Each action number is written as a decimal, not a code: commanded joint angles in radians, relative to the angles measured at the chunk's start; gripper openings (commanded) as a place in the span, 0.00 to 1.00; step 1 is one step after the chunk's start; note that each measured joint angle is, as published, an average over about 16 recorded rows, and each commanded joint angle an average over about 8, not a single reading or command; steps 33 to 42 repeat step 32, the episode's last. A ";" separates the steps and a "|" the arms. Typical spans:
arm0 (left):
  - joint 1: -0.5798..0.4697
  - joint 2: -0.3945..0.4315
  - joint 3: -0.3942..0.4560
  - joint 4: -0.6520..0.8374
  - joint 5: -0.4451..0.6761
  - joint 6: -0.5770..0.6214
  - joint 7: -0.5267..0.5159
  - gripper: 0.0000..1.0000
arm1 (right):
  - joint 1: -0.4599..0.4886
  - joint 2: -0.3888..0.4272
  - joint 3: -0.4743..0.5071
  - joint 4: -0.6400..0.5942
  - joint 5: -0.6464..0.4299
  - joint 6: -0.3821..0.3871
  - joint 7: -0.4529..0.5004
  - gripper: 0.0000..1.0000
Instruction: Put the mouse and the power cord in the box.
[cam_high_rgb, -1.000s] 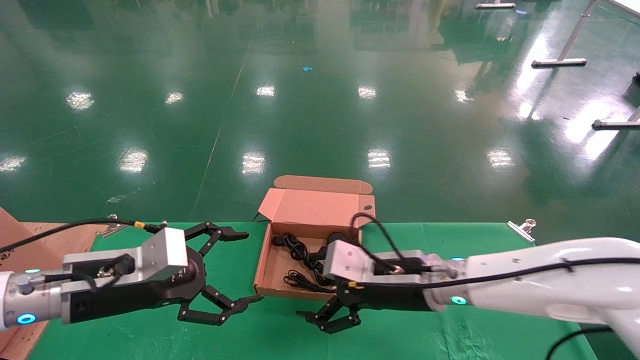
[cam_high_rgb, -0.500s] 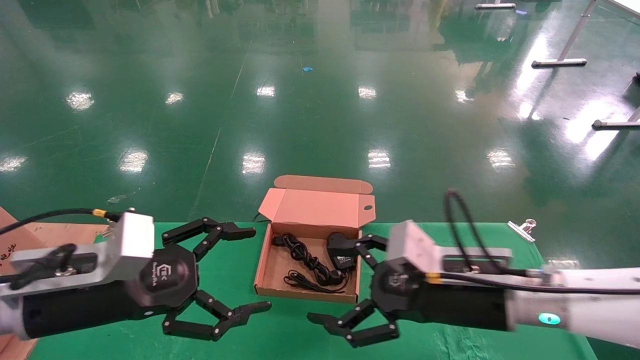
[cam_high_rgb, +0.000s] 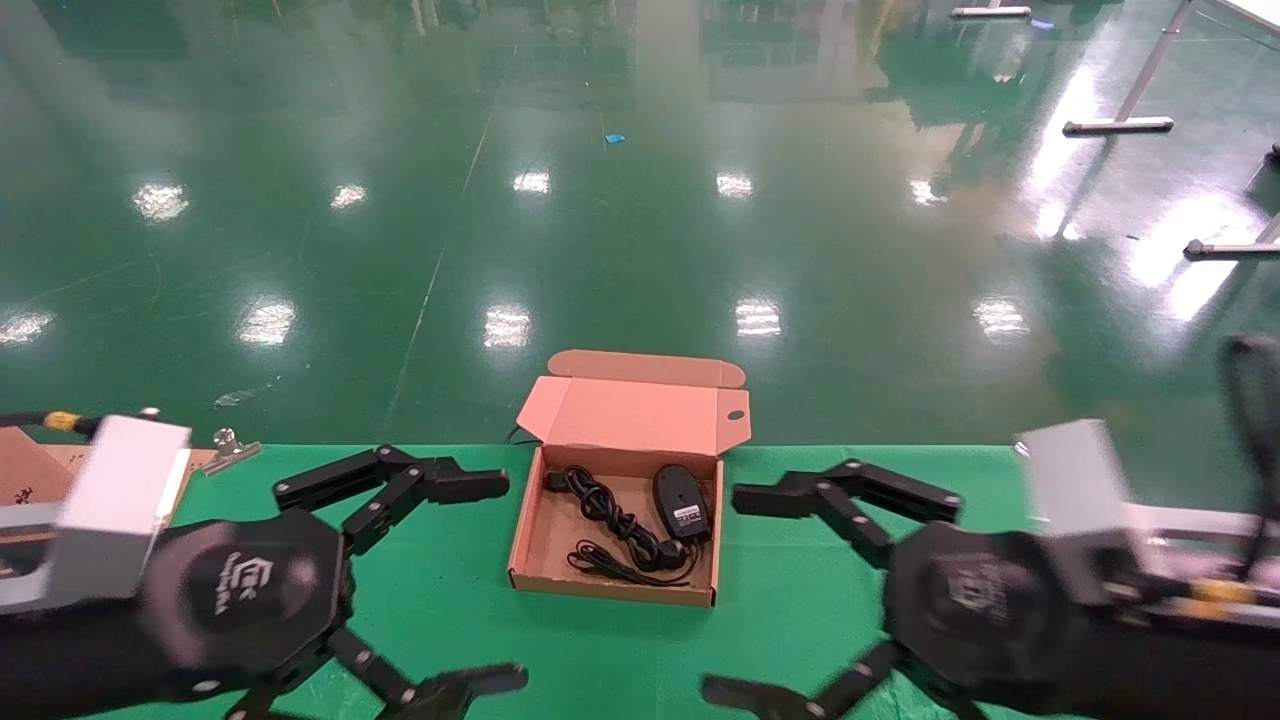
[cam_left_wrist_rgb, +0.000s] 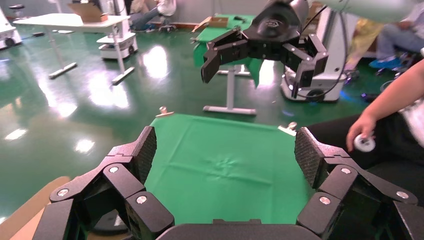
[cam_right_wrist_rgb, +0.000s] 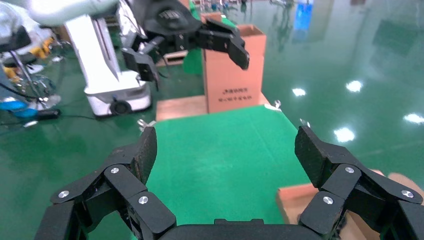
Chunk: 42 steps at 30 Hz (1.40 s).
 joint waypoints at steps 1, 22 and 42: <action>0.012 -0.006 -0.027 -0.019 -0.009 0.019 -0.027 1.00 | -0.022 0.028 0.041 0.023 0.030 -0.032 0.013 1.00; 0.046 -0.021 -0.099 -0.069 -0.034 0.072 -0.094 1.00 | -0.058 0.075 0.110 0.060 0.082 -0.086 0.033 1.00; 0.043 -0.020 -0.093 -0.064 -0.032 0.068 -0.090 1.00 | -0.056 0.072 0.104 0.057 0.078 -0.082 0.032 1.00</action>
